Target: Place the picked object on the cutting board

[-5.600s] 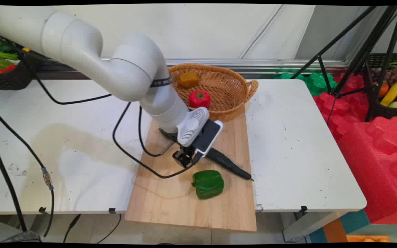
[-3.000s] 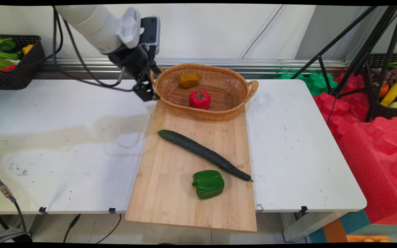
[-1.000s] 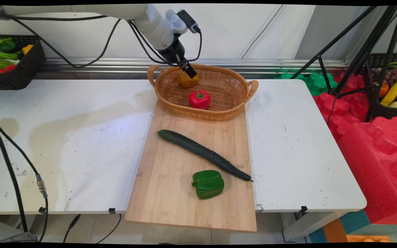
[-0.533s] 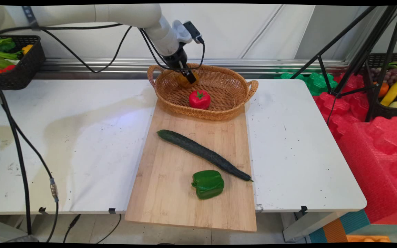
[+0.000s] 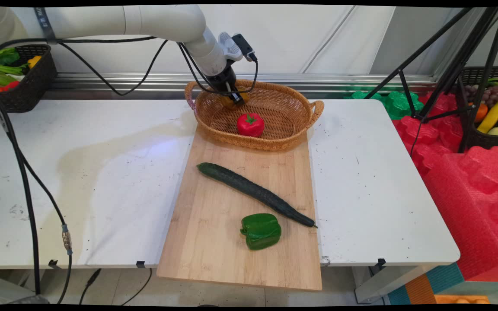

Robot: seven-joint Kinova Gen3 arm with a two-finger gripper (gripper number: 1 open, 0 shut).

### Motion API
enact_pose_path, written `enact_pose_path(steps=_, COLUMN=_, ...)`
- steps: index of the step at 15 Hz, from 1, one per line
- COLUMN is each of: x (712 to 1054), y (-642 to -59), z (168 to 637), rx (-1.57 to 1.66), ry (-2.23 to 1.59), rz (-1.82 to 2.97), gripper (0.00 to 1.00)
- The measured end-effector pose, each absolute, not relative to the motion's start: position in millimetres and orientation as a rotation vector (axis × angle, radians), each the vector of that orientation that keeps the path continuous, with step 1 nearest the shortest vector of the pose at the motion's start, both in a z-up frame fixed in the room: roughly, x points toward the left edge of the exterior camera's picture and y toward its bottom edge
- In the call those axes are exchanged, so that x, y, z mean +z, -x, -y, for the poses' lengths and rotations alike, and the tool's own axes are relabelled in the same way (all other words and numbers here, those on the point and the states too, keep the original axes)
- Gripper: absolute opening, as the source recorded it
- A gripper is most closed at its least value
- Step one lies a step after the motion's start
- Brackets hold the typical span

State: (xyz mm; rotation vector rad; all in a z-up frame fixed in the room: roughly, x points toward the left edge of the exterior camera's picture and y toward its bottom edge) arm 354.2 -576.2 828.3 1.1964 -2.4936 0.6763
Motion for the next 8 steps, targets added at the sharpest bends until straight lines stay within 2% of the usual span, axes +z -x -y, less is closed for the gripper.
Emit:
enact_pose_path(steps=5, x=856.9, y=-350.2, z=550.8, rx=0.74, ry=-1.205, rz=2.438, gripper=0.0)
enact_pose_path(steps=8, x=889.7, y=-345.7, z=519.4, rx=0.775, ry=-1.198, rz=2.4, gripper=0.0)
